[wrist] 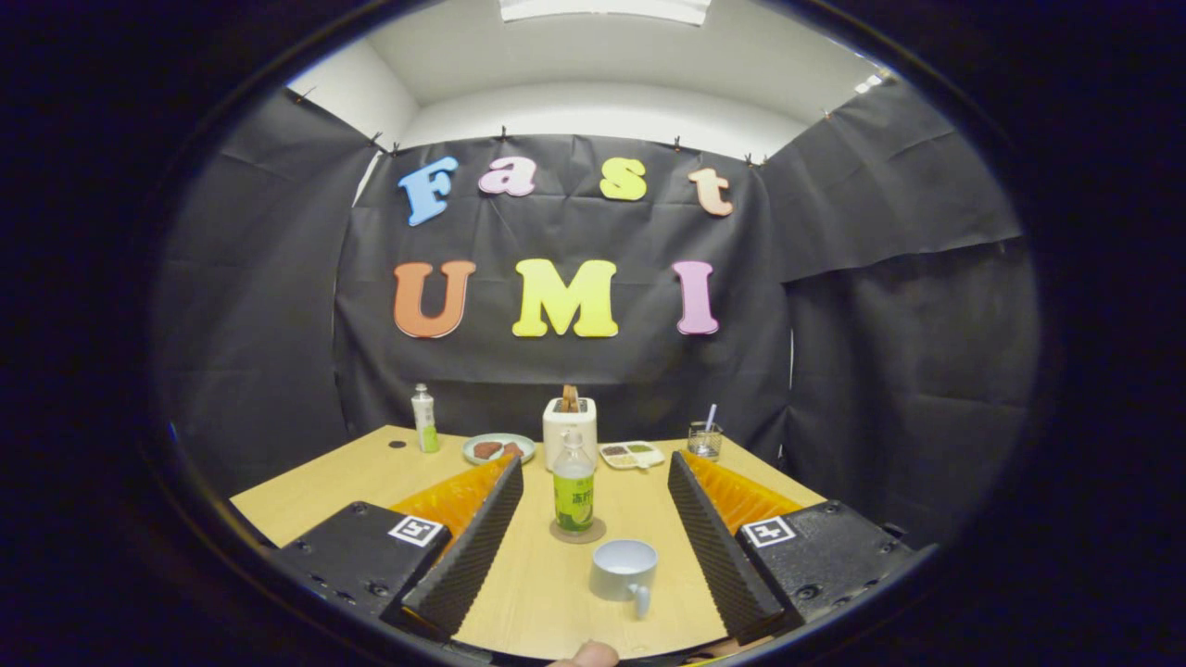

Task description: Take the bottle from table, then pour the juice into the cup, finally place the bottle on the coaster

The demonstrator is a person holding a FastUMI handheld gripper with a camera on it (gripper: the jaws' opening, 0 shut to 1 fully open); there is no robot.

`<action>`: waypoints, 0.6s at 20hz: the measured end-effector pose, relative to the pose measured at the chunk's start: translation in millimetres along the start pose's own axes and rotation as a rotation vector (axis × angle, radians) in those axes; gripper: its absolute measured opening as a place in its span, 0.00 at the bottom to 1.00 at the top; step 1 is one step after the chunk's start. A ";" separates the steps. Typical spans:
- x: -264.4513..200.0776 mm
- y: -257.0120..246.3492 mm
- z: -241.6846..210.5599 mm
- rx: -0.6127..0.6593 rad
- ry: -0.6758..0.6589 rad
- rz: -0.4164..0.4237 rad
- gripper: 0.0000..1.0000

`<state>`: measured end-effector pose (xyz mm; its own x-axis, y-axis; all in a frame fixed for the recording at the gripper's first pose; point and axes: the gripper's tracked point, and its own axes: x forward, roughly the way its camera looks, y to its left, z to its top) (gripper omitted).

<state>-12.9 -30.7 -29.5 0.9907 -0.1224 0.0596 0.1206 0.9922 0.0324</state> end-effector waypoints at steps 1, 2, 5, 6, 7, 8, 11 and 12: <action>1.2 1.2 -0.7 0.007 -0.006 0.000 1.00; 1.6 3.8 -0.8 0.011 -0.009 0.007 1.00; 6.6 10.9 -7.4 0.006 -0.004 0.025 1.00; 7.7 12.5 -7.2 0.006 -0.005 0.026 1.00; 8.3 14.3 -8.4 0.005 -0.006 0.026 1.00; 8.2 16.1 -8.5 0.001 -0.009 0.025 1.00; 9.5 18.2 -9.7 -0.015 -0.011 0.013 1.00; 9.4 19.0 -10.4 -0.018 -0.011 0.011 1.00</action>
<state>-0.7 -12.7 -38.6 0.9912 -0.1118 0.0712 0.1111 0.9937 0.0138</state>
